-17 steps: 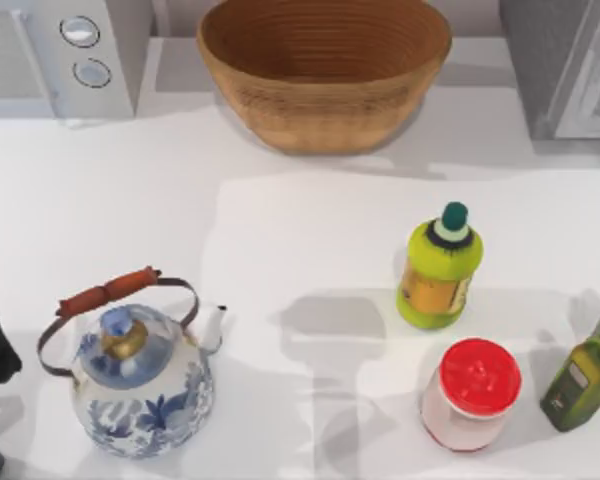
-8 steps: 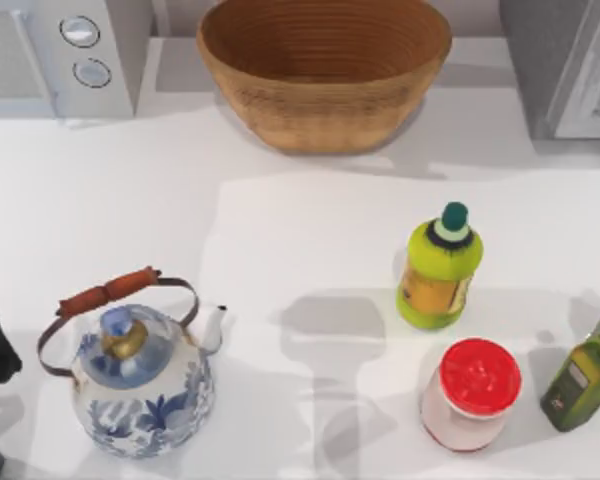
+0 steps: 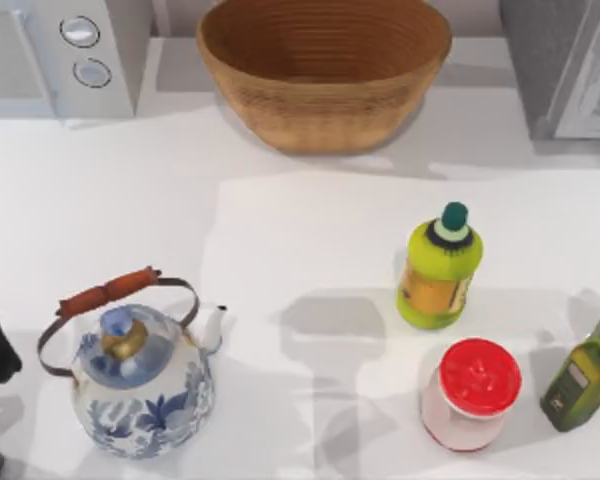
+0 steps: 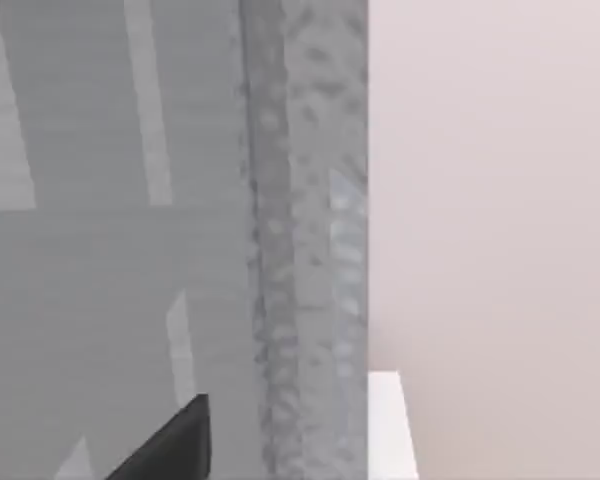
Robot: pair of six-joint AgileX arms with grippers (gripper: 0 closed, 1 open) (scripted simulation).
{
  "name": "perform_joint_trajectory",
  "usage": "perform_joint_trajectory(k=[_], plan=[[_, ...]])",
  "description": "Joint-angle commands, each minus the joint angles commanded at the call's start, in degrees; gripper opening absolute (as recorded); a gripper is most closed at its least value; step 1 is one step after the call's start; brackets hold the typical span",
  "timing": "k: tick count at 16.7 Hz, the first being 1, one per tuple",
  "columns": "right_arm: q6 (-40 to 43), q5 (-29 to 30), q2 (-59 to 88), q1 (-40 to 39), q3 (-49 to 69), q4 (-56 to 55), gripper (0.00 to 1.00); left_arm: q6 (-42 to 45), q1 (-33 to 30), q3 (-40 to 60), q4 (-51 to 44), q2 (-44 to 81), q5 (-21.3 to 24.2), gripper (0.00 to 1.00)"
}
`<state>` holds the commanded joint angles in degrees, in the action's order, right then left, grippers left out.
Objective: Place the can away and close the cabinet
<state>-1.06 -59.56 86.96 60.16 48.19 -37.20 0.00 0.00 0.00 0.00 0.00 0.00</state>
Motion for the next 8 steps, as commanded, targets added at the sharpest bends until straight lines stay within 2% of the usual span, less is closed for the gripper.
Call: perform_joint_trajectory(k=[8], plan=[[0.14, 0.22, -6.22, 0.71, 35.42, 41.65, 1.00, 0.00, 0.00, 0.00, 0.00, 0.00, 0.00, 1.00]])
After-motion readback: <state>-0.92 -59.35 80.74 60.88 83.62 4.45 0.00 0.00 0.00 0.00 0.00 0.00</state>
